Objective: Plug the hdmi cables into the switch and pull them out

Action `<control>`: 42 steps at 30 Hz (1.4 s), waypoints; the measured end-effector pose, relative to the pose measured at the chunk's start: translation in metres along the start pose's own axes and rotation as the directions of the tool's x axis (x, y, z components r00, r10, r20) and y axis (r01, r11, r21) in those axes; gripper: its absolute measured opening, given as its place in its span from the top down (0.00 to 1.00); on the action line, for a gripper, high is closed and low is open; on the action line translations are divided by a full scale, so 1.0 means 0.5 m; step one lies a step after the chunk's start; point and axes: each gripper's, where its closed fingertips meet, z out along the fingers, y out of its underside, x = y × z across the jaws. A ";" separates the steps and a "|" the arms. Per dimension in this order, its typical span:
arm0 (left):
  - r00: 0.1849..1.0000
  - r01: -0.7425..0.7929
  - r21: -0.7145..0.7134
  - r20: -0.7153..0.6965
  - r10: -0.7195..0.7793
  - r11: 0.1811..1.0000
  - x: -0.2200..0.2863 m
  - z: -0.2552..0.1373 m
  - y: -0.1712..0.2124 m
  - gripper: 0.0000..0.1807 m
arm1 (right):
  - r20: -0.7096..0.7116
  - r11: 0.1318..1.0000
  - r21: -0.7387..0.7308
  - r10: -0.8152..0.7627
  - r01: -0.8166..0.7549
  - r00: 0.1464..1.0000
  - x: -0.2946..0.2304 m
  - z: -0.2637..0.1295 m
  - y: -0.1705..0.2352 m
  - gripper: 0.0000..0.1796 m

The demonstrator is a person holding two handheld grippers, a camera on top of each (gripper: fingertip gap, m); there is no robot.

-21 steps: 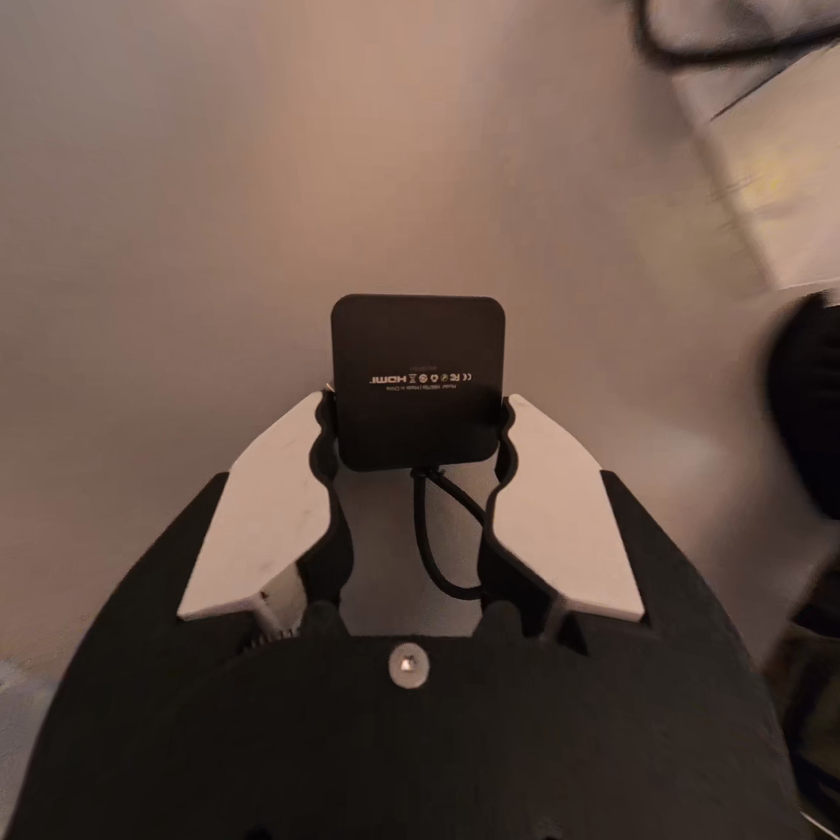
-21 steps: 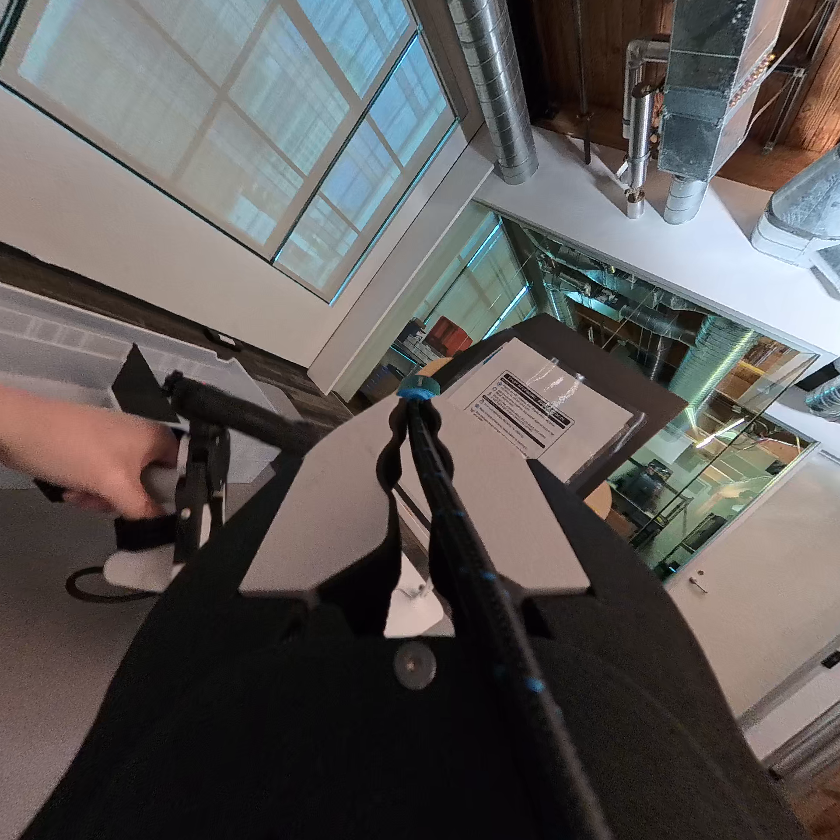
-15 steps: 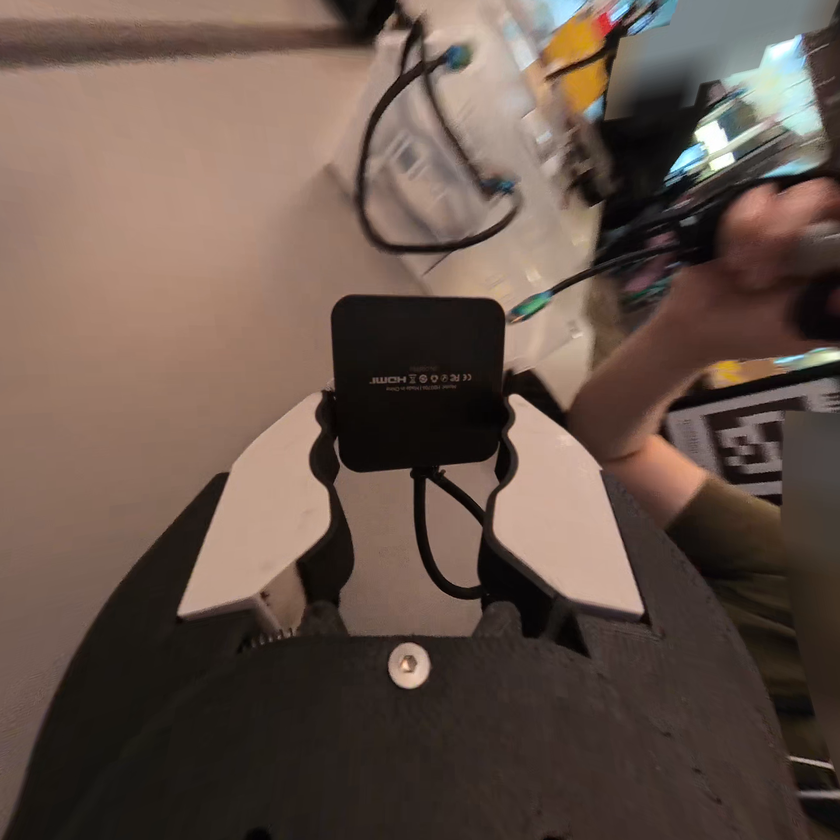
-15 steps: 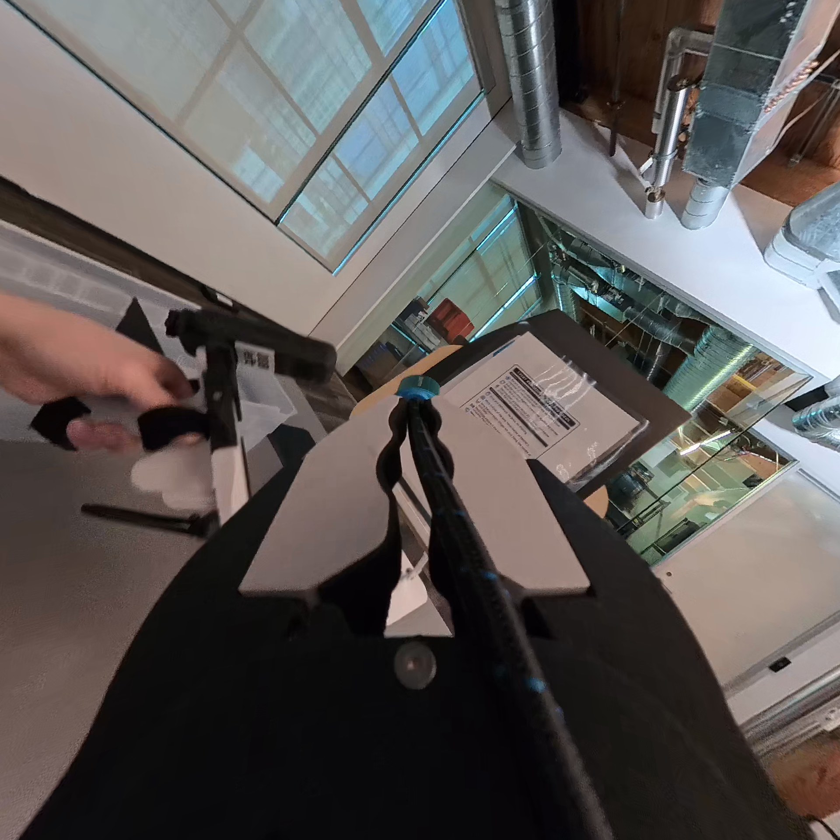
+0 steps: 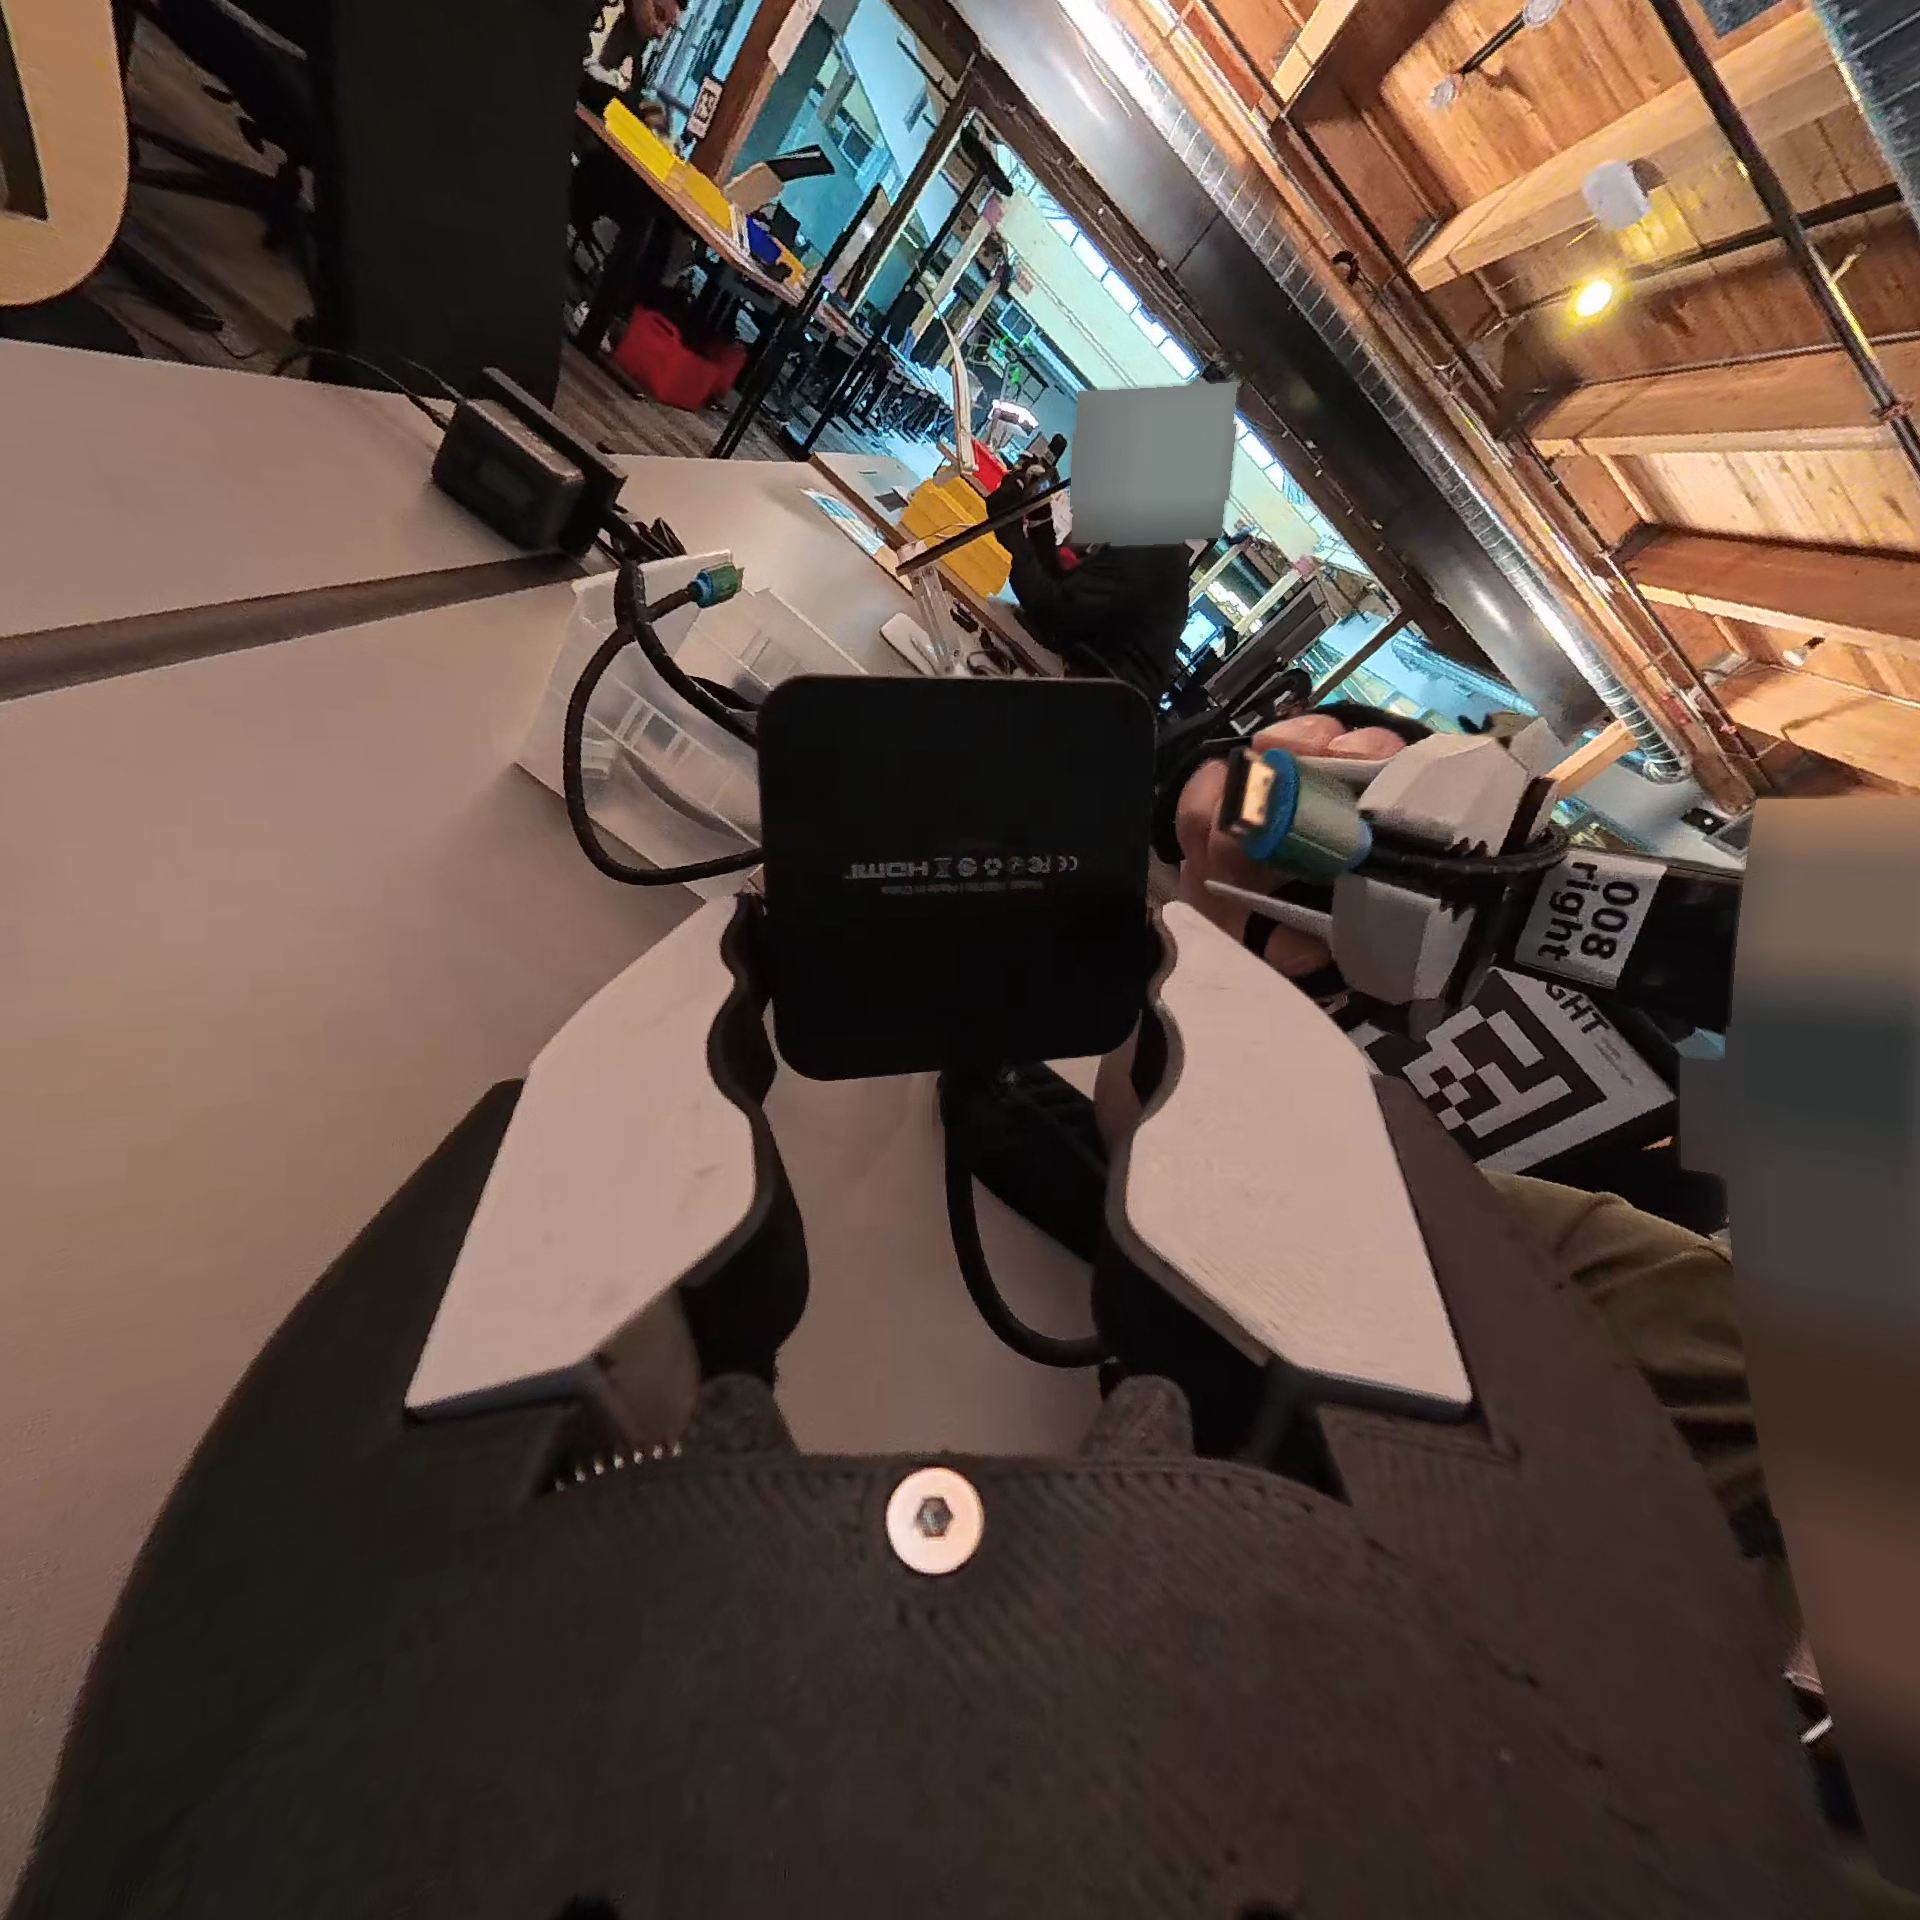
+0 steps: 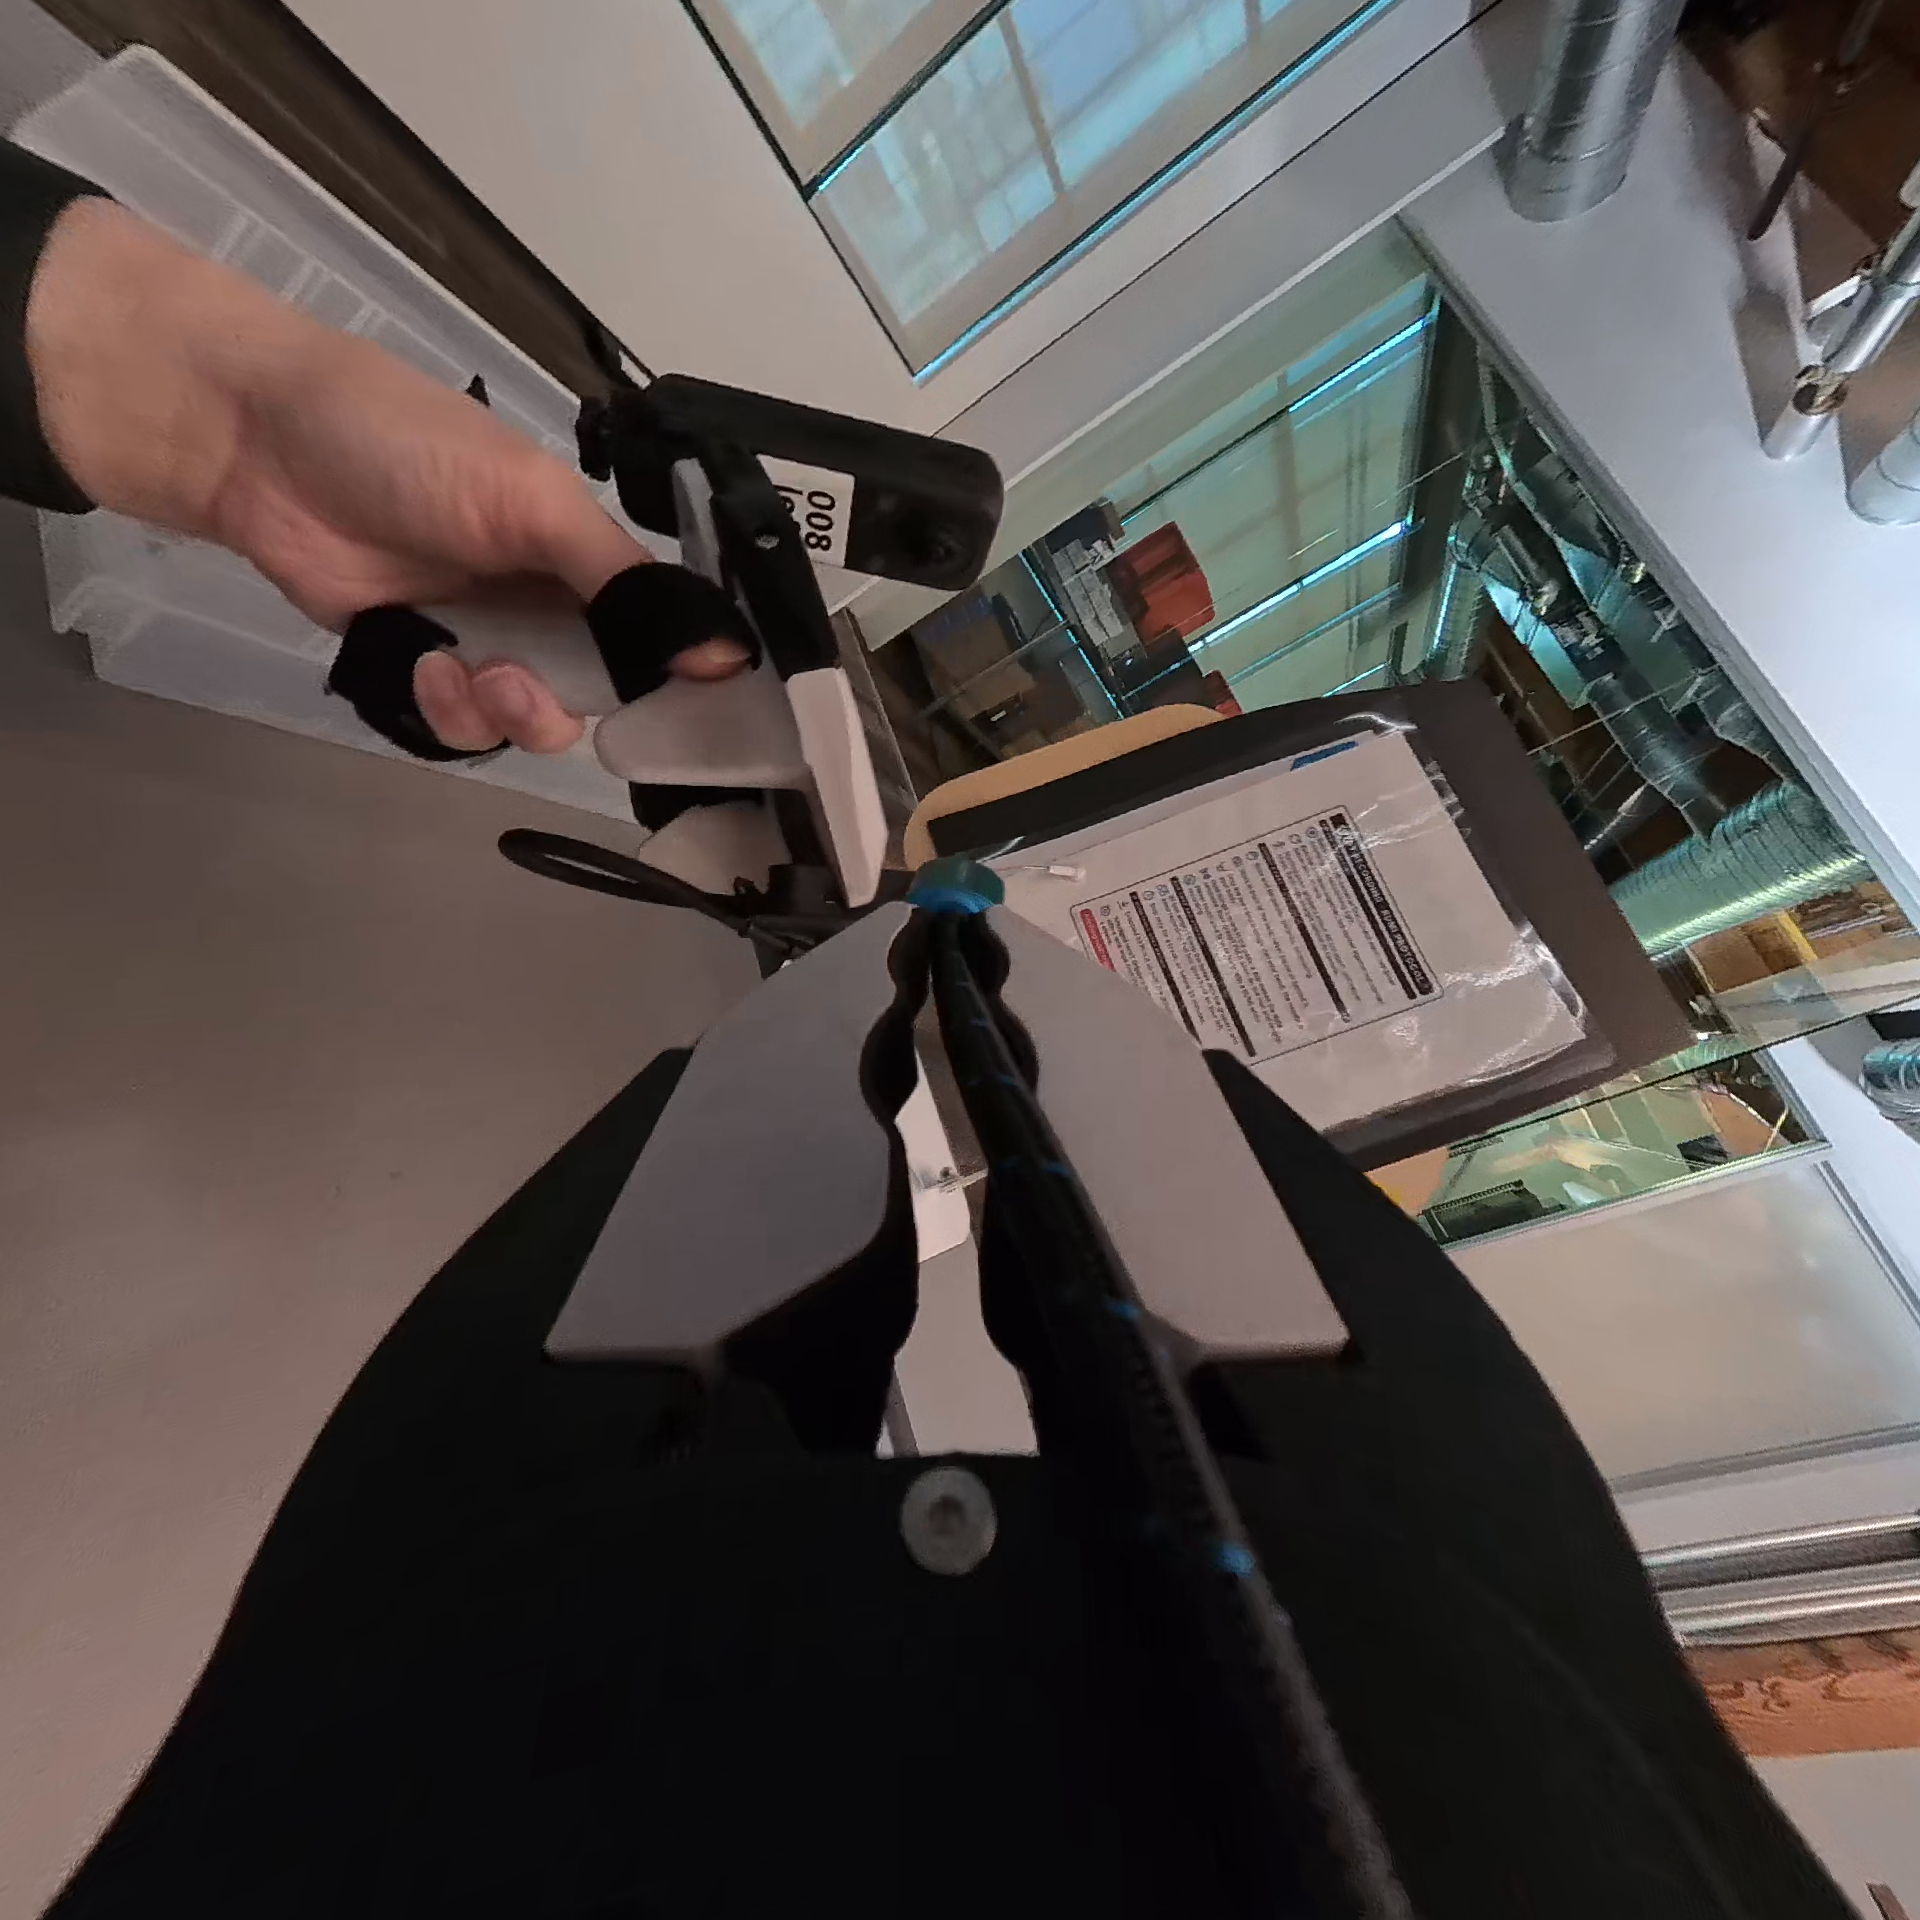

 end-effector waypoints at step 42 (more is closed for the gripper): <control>0.889 -0.382 -0.181 0.197 0.414 0.906 0.037 -0.009 0.009 0.62 | 0.117 0.999 0.030 -0.032 0.028 0.993 -0.030 -0.014 -0.010 0.97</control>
